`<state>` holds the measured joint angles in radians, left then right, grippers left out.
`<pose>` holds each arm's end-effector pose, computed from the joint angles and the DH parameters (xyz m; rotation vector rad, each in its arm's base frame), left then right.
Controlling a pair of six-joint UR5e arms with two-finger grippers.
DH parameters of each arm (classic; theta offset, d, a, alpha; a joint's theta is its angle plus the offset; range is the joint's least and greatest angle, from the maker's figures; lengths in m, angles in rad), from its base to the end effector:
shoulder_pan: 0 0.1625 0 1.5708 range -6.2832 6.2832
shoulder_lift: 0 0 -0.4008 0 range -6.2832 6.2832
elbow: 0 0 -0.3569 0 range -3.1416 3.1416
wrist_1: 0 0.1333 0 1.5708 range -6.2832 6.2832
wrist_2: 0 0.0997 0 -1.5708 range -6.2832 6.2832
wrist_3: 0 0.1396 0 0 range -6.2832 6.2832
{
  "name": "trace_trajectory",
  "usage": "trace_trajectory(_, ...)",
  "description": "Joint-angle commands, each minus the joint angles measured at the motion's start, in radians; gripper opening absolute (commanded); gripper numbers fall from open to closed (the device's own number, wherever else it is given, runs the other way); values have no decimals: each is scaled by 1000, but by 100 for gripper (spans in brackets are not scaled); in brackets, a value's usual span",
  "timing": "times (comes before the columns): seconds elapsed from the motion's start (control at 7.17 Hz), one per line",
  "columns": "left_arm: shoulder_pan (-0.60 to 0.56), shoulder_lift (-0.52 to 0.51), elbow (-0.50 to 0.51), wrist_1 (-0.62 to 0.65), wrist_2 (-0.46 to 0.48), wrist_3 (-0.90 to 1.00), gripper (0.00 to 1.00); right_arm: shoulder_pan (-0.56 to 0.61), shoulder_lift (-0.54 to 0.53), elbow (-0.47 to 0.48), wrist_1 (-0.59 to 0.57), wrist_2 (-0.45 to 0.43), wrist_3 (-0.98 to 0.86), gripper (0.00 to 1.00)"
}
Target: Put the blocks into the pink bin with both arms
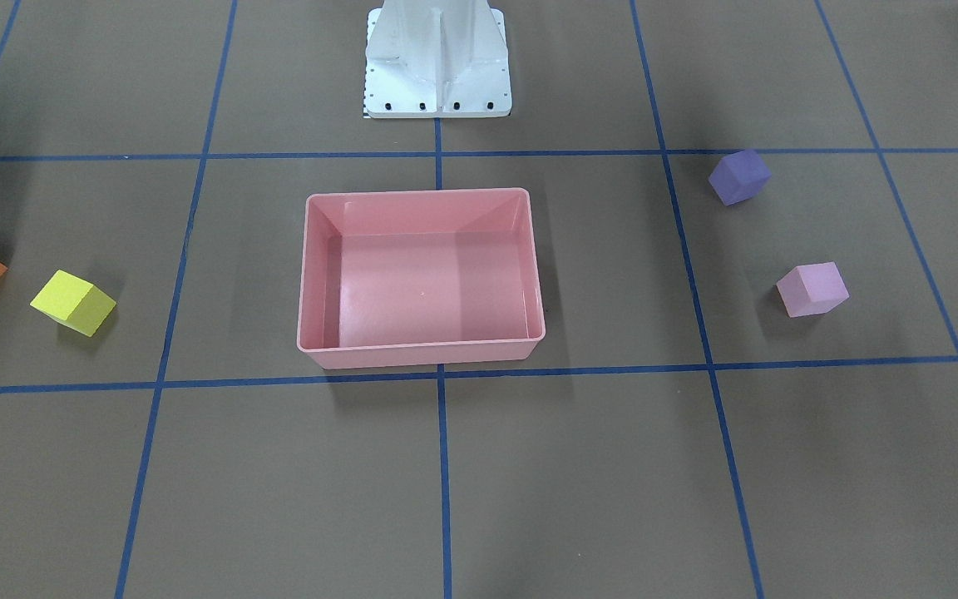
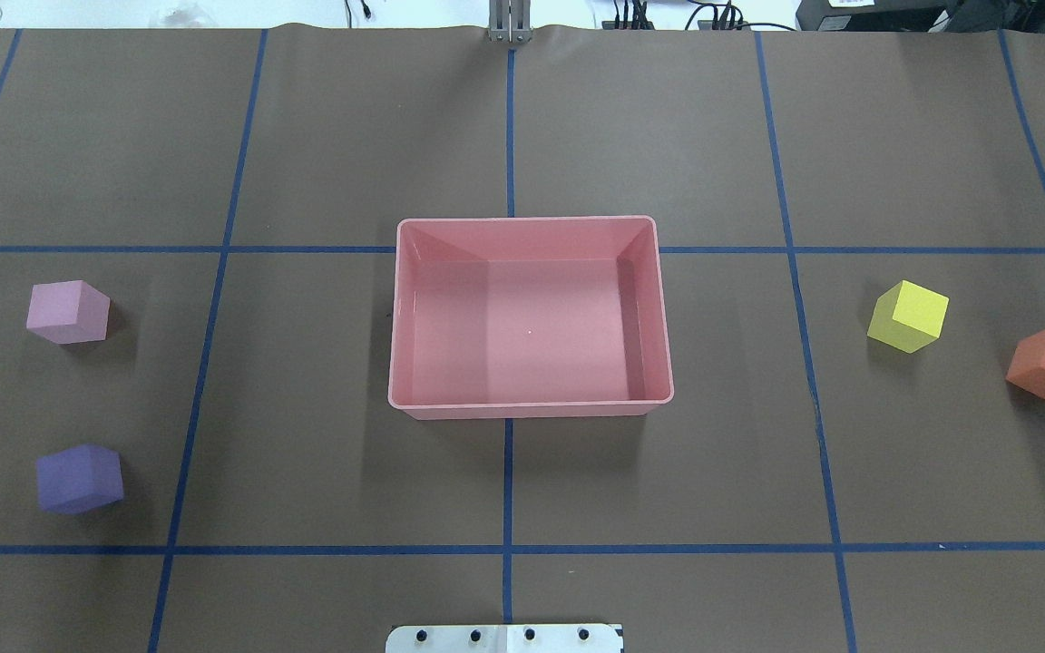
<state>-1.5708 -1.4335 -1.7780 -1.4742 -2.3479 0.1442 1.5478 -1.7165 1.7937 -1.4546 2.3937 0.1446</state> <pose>-0.0354 -0.3982 0.6368 0.0307 0.7774 0.1265 0.0214 -0.4143 0.6055 0.1130 -0.8325 0.0348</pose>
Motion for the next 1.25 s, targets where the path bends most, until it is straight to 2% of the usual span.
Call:
trace_trajectory(0.0,0,1,0,0,1,0,100,-3,0,-2,-3,-1,7,99)
trace_trajectory(0.56,0,-4,-12,0,1,-2,100,-6,-2,-2,3,1,7,100)
trace_trajectory(1.12,3,-56,-32,-24,1,-14,100,-9,0,0,7,1,6,100)
